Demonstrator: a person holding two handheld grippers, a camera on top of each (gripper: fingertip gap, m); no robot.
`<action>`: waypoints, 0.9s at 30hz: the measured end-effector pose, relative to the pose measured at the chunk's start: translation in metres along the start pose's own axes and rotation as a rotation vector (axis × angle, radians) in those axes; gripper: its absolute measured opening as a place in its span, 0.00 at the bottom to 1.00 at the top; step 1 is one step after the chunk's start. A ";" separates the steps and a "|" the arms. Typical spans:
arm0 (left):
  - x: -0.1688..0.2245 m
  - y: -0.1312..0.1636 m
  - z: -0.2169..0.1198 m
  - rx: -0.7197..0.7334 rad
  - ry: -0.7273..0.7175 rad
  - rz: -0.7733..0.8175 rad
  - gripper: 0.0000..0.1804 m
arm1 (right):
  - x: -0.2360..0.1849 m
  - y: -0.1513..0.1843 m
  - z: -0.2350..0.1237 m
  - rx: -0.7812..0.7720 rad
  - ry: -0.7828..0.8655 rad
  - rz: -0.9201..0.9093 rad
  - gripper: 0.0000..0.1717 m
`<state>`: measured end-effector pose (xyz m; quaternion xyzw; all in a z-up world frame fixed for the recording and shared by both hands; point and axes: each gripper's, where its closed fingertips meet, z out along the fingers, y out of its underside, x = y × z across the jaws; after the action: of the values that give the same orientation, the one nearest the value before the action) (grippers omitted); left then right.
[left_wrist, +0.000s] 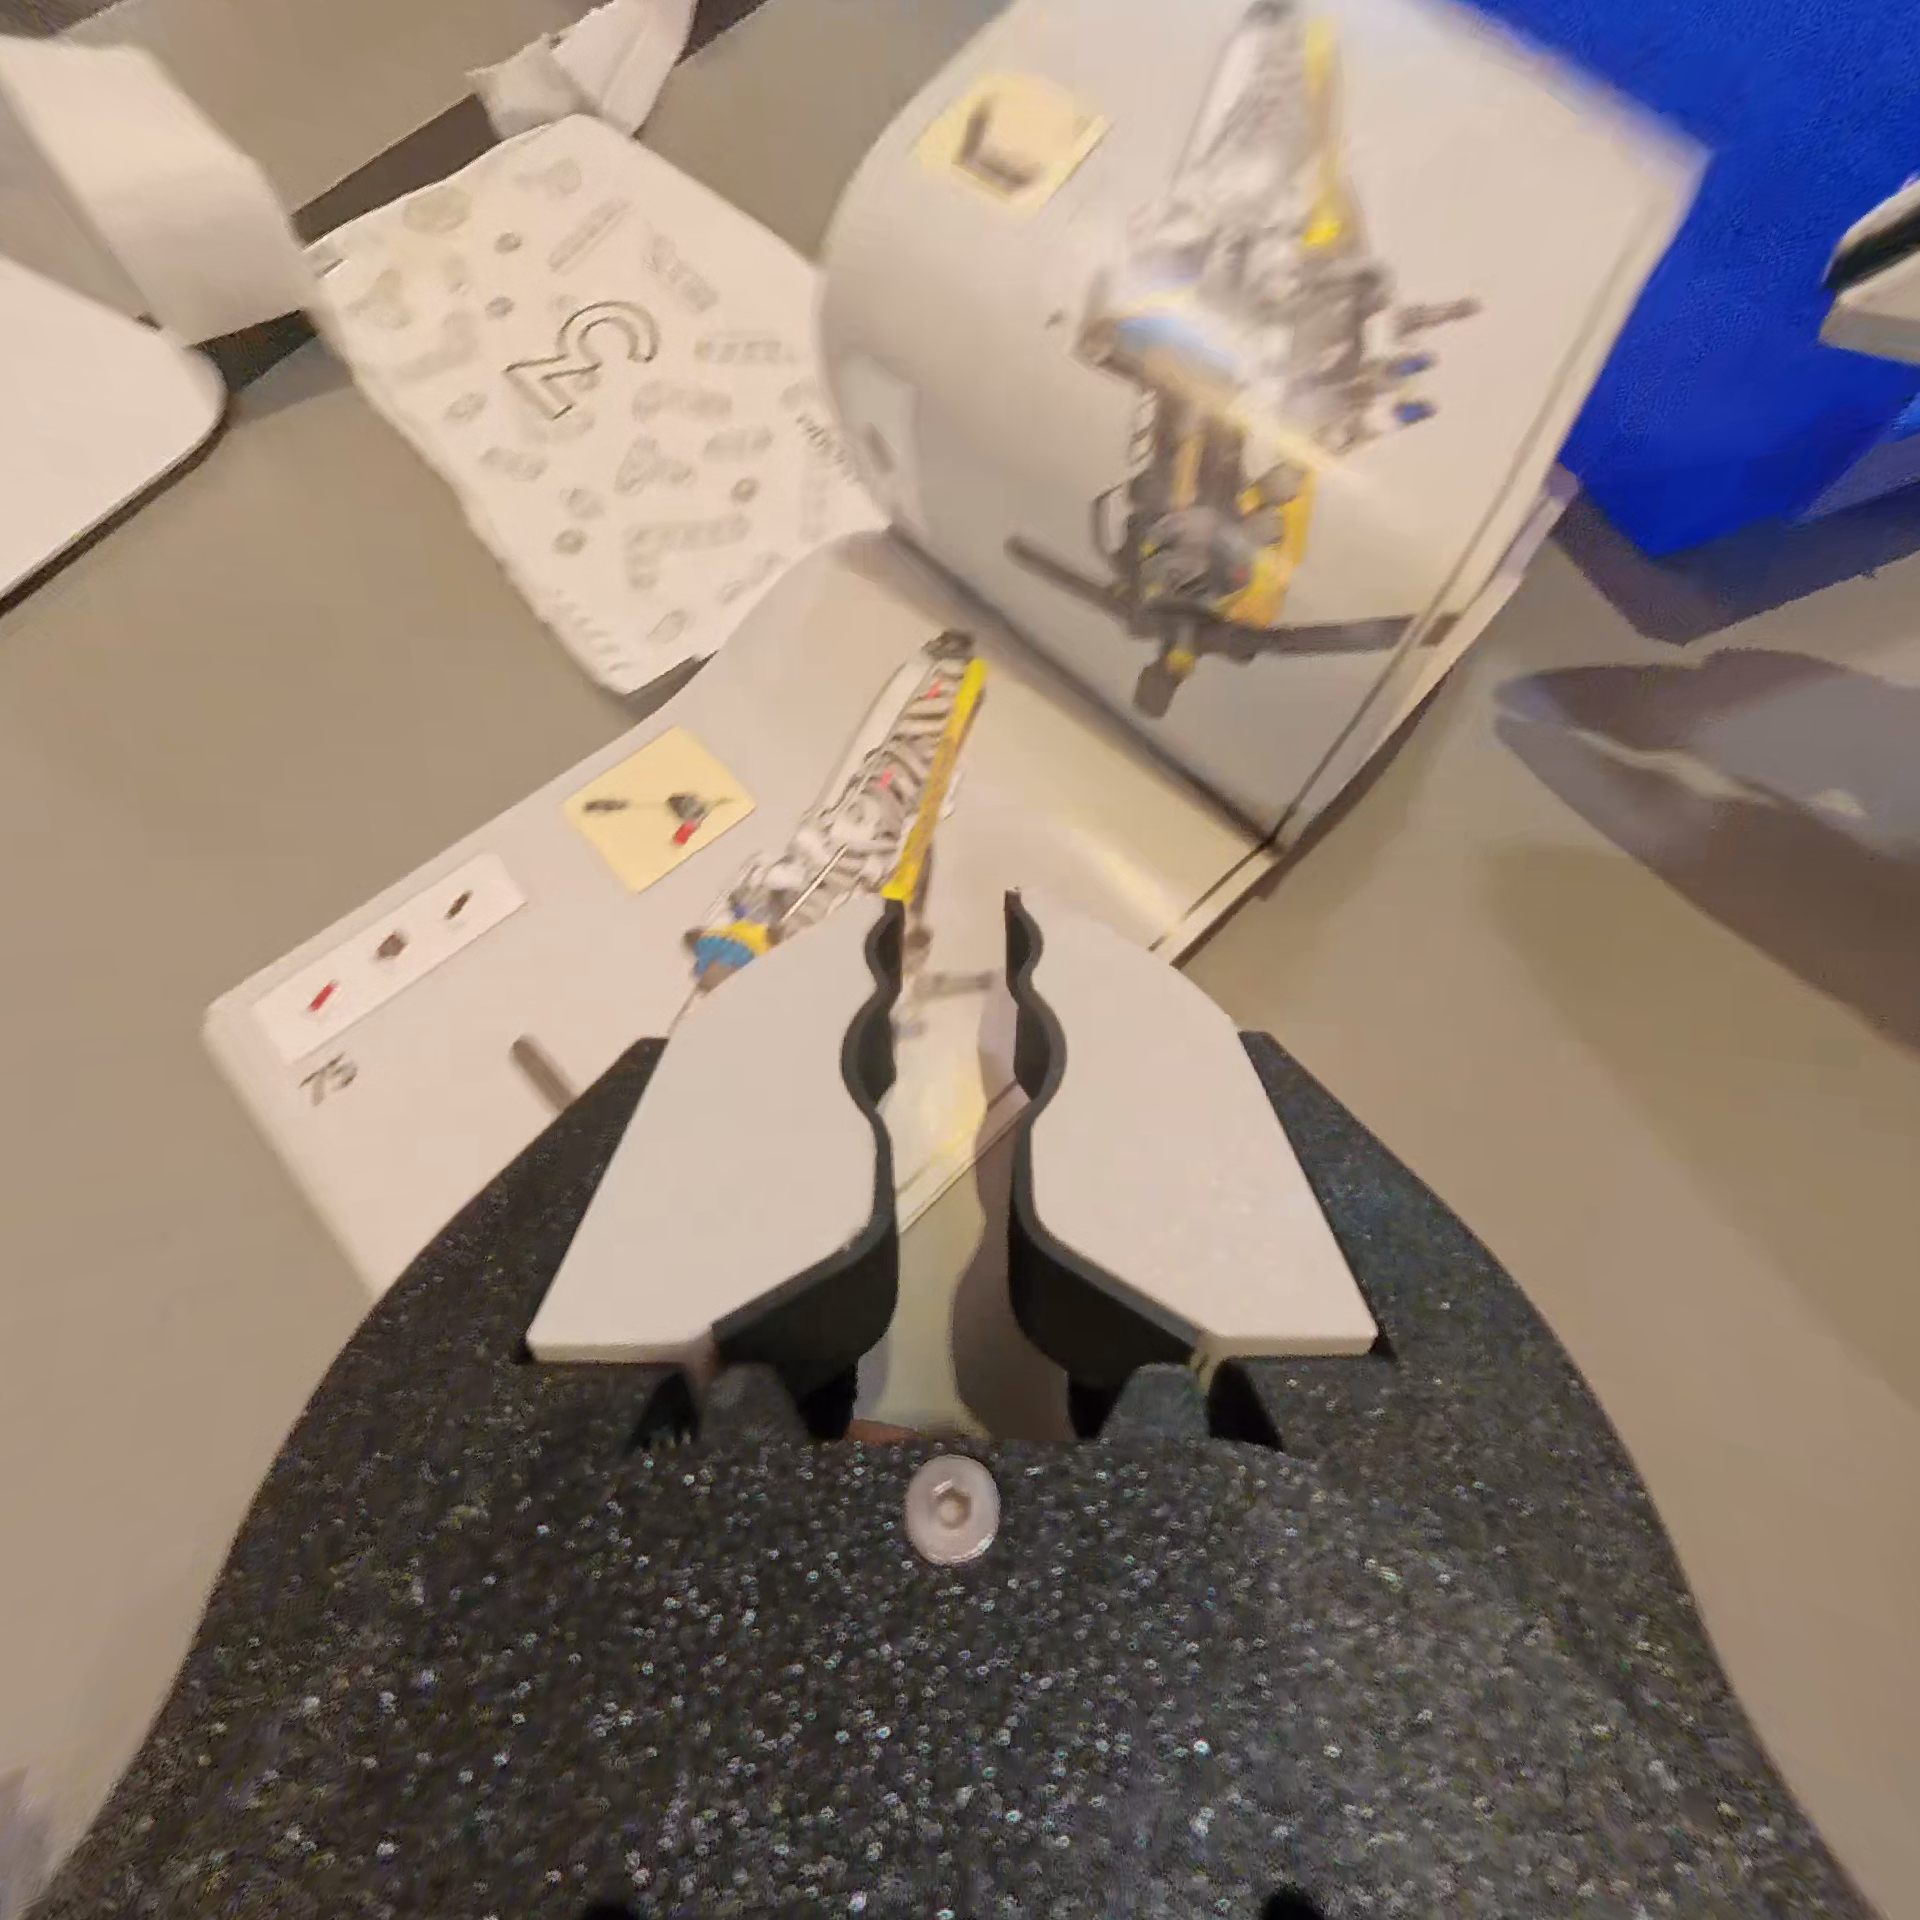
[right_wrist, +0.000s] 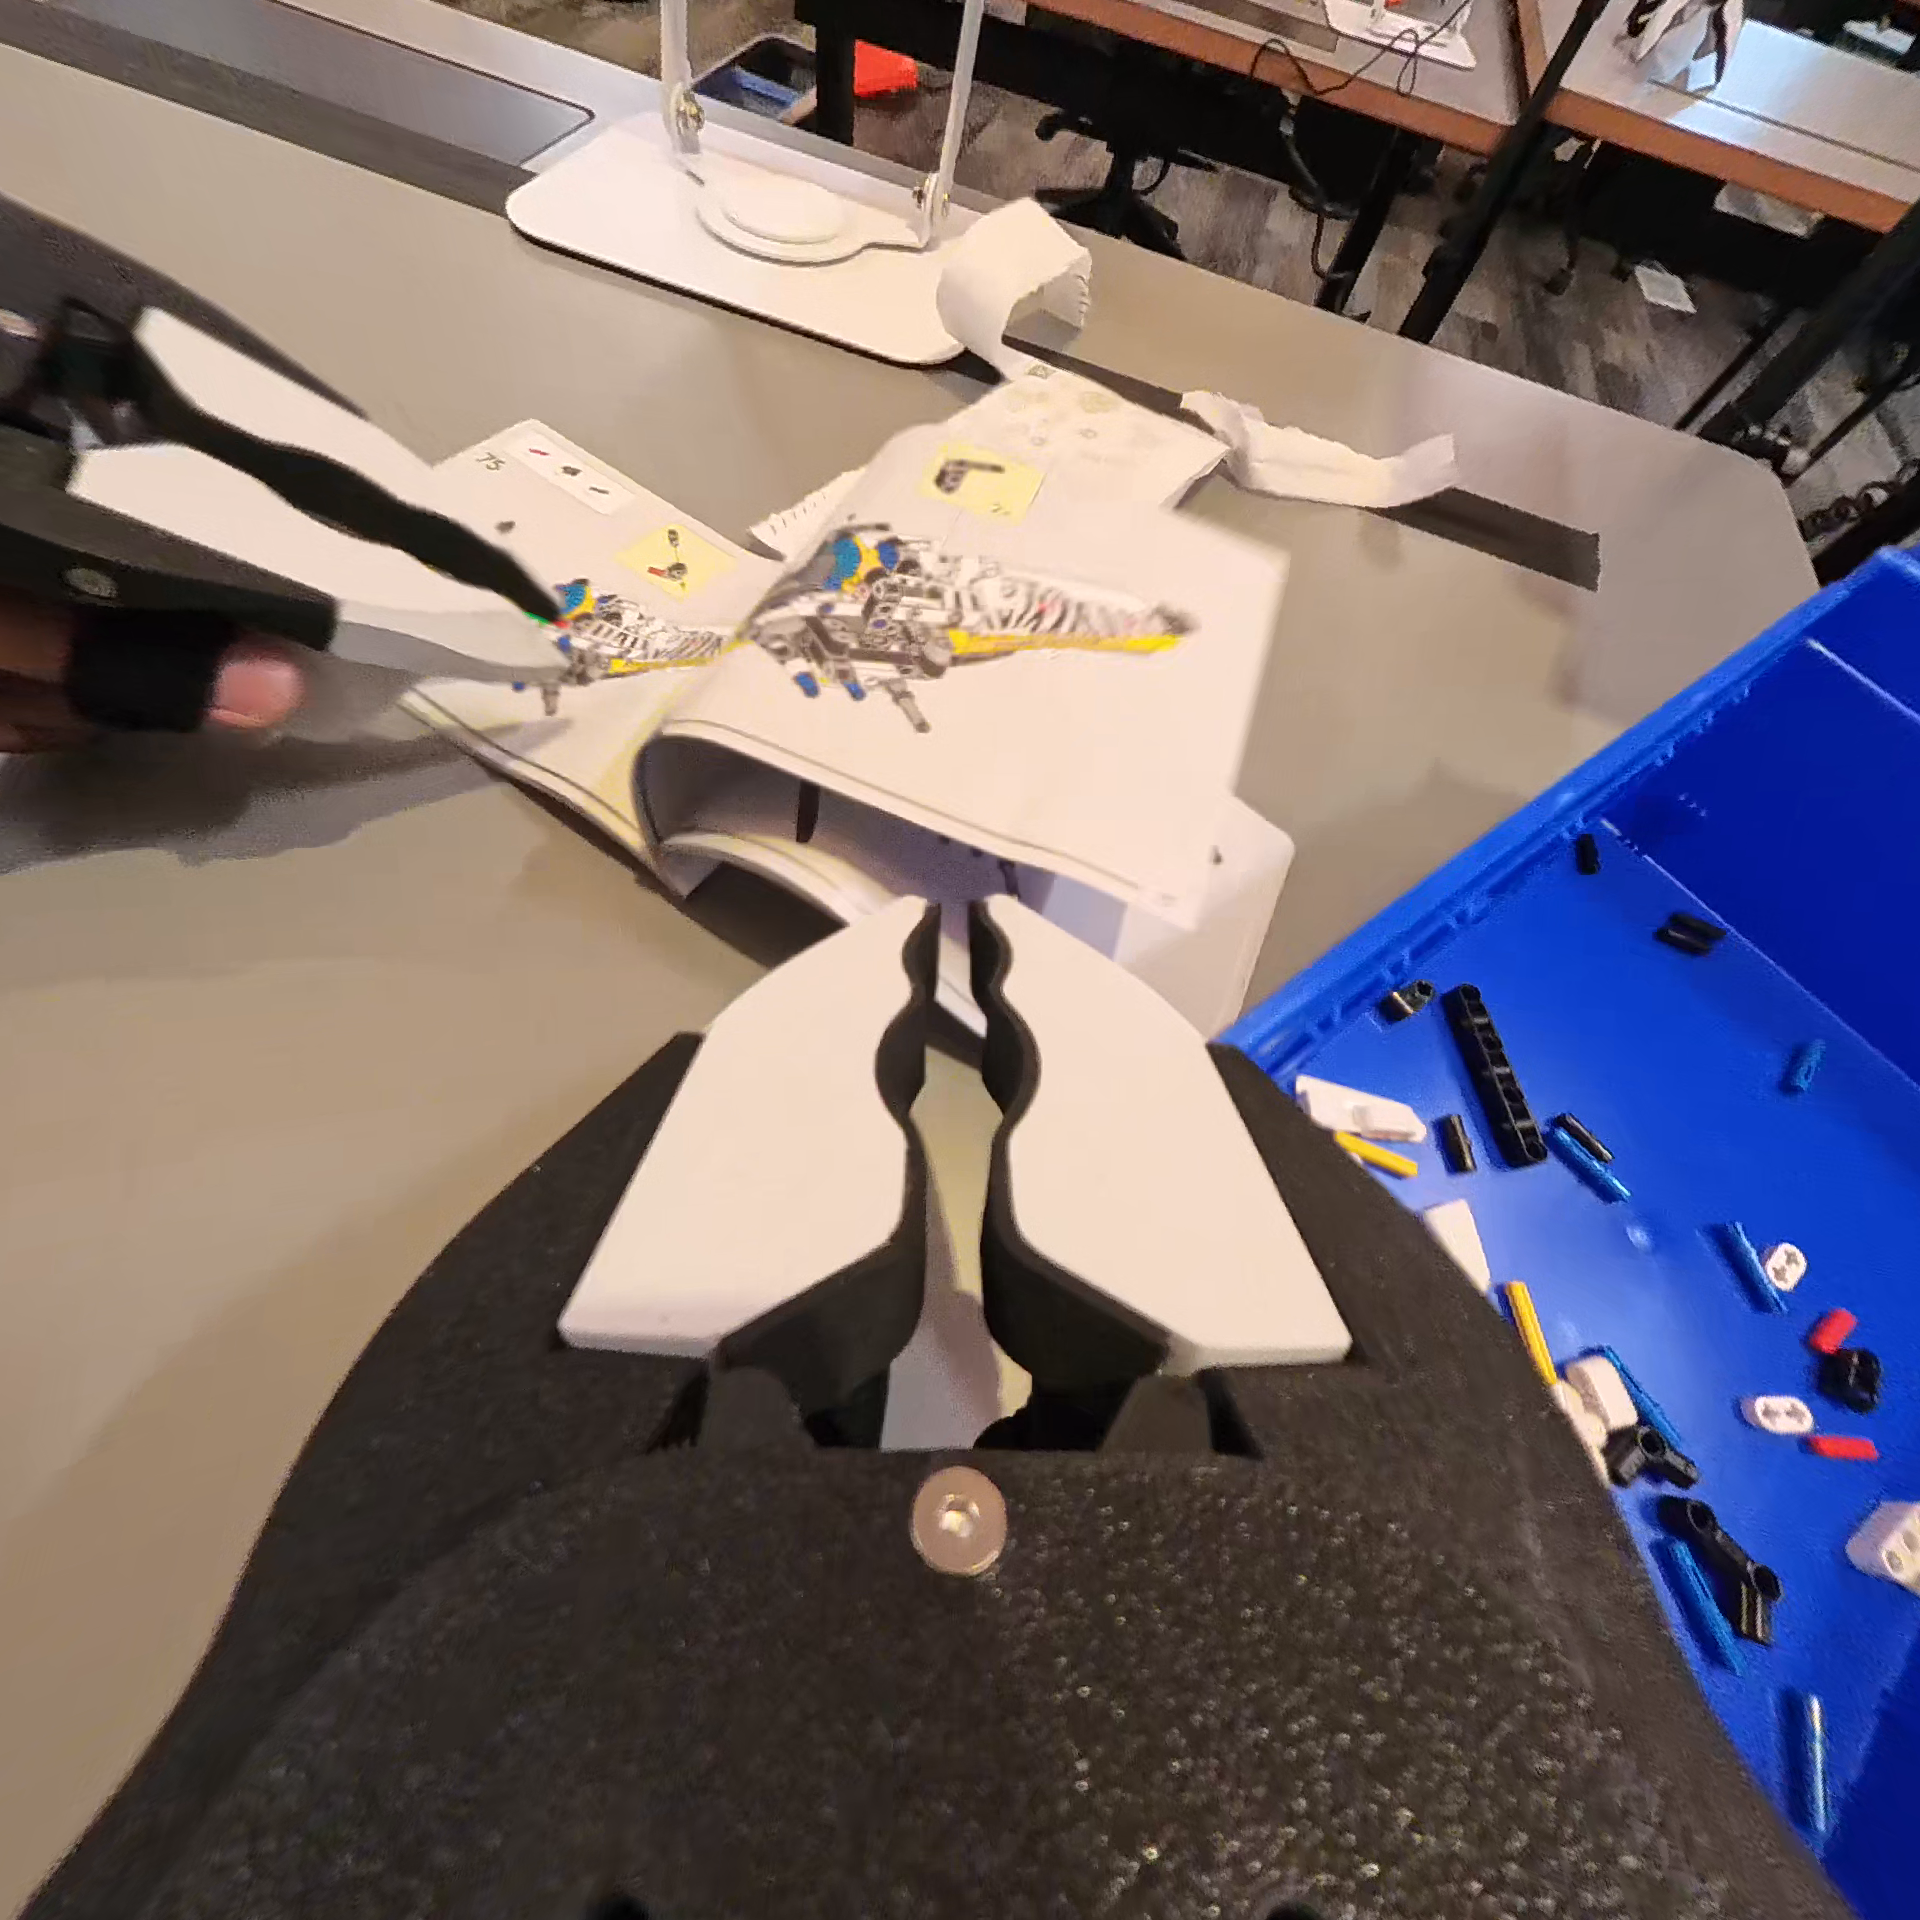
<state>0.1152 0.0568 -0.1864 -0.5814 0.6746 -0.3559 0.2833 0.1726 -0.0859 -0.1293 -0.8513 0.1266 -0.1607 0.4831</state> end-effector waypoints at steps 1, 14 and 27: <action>0.006 -0.004 0.006 0.000 0.010 0.007 0.11 | 0.000 0.001 -0.004 0.006 -0.002 0.000 0.04; 0.060 -0.035 0.036 0.060 -0.095 0.277 0.10 | -0.012 0.001 -0.025 0.104 -0.073 -0.080 0.06; 0.044 0.006 -0.047 0.235 -0.103 0.263 0.17 | -0.075 -0.015 0.000 0.138 -0.334 -0.126 0.08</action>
<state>0.0671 0.0212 -0.1624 -0.4686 0.6831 -0.3619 0.4276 0.1053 -0.0508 -0.1281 -0.8371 -0.0201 -0.0556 0.5438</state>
